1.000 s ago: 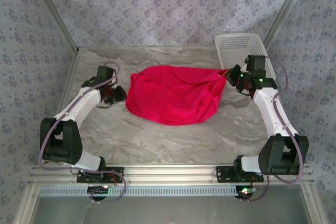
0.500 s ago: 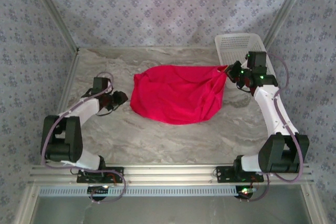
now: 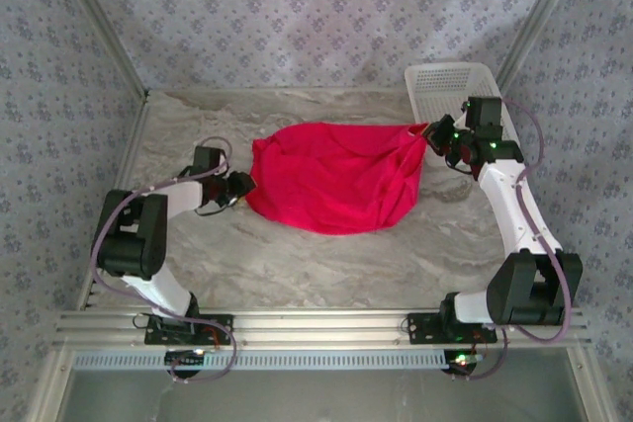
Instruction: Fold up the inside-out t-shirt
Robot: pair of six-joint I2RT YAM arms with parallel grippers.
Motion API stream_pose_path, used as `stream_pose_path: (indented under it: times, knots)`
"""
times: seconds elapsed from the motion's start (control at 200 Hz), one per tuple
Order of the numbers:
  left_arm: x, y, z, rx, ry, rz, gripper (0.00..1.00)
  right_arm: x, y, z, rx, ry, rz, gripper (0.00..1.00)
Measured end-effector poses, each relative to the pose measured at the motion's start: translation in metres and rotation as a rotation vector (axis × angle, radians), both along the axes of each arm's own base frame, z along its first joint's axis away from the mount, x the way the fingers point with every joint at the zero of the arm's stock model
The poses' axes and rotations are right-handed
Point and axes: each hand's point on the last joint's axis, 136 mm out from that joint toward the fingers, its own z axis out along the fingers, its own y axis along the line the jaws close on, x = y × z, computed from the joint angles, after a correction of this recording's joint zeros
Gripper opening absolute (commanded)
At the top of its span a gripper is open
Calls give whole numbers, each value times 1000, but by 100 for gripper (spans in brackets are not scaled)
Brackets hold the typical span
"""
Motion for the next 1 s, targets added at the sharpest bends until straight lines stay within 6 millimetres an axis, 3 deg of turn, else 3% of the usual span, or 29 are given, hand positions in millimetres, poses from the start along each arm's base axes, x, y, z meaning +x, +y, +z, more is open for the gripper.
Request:
stream_pose_path:
  times: [0.085,0.165,0.265,0.34,0.415,0.52,0.65,0.71,0.76,0.849,0.999]
  knots:
    - [8,-2,-7,0,3,0,25,0,1,-1,4,3,4,0]
    - [12,0,-12,0,25,1,0,1,2,-2,8,7,8,0]
    - [26,1,-9,-10,23,-5,0,3,4,-1,21,13,21,0]
    - [45,1,10,-35,-12,-9,0,5,5,7,38,12,33,0]
    - [72,13,53,-78,-105,11,0,9,-3,25,58,-16,30,0]
    - [102,56,151,-160,-341,94,0,12,-29,52,74,-69,-17,0]
    - [98,118,286,-209,-692,199,0,6,-59,68,88,-107,-78,0]
    - [91,126,338,-222,-823,186,0,5,-63,72,96,-117,-86,0]
    - [87,121,373,-240,-910,148,0,6,-60,75,106,-125,-78,0]
    - [80,108,408,-288,-1005,76,0,8,-51,82,119,-138,-60,0]
    - [83,108,422,-358,-1020,47,0,9,-39,100,128,-173,-29,0]
